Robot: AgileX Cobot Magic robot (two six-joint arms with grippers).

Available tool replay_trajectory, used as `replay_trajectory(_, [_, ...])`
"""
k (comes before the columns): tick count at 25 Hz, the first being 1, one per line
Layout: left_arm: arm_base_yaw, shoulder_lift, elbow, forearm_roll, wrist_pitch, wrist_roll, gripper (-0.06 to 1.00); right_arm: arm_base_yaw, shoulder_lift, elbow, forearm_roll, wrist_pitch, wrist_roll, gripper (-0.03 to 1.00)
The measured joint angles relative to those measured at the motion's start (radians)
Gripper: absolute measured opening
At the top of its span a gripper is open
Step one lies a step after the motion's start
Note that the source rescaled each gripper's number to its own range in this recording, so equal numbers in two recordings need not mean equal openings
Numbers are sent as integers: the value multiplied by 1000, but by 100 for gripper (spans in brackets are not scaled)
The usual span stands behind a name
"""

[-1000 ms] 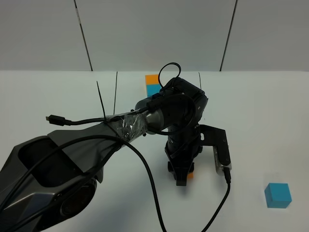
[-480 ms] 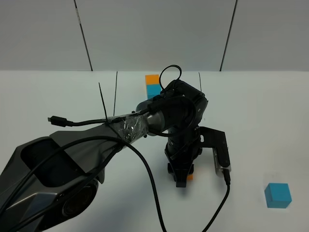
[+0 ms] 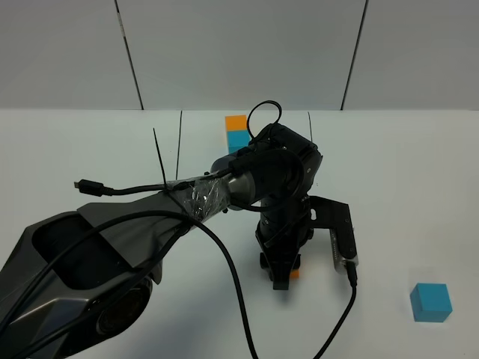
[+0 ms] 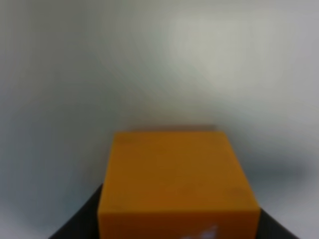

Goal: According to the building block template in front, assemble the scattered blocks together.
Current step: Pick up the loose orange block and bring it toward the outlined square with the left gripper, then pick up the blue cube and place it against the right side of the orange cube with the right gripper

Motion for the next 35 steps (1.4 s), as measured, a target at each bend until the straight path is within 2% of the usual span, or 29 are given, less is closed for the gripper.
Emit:
replay_trajectory(1, [0,0,0,0,1,0,11,0,0,0,0,0,0,74])
replay_trajectory(7, [0,0,0,0,2,0,83,0,0,0,0,0,0,74])
replay_trajectory(8, [0,0,0,0,2,0,92,0,0,0,0,0,0,74])
replay_trajectory(10, [0,-2,0,0,2,0,99,0,0,0,0,0,0,74])
replay_trajectory(13, [0,-23,0,11,2,-10,100,0,0,0,0,0,0,74])
replay_trajectory(16, [0,-71,0,16,2,-62,99,0,0,0,0,0,0,74])
replay_trajectory(21, [43,-155,0,19,3,-244,96,0,0,0,0,0,0,74])
replay_trajectory(25, [167,-231,0,38,4,-430,89,0,0,0,0,0,0,74])
replay_trajectory(28, [285,-300,22,45,4,-525,82,0,0,0,0,0,0,74])
replay_trajectory(31, [395,-381,89,45,4,-570,76,0,0,0,0,0,0,74])
replay_trajectory(35, [514,-486,233,-11,4,-591,71,0,0,0,0,0,0,74])
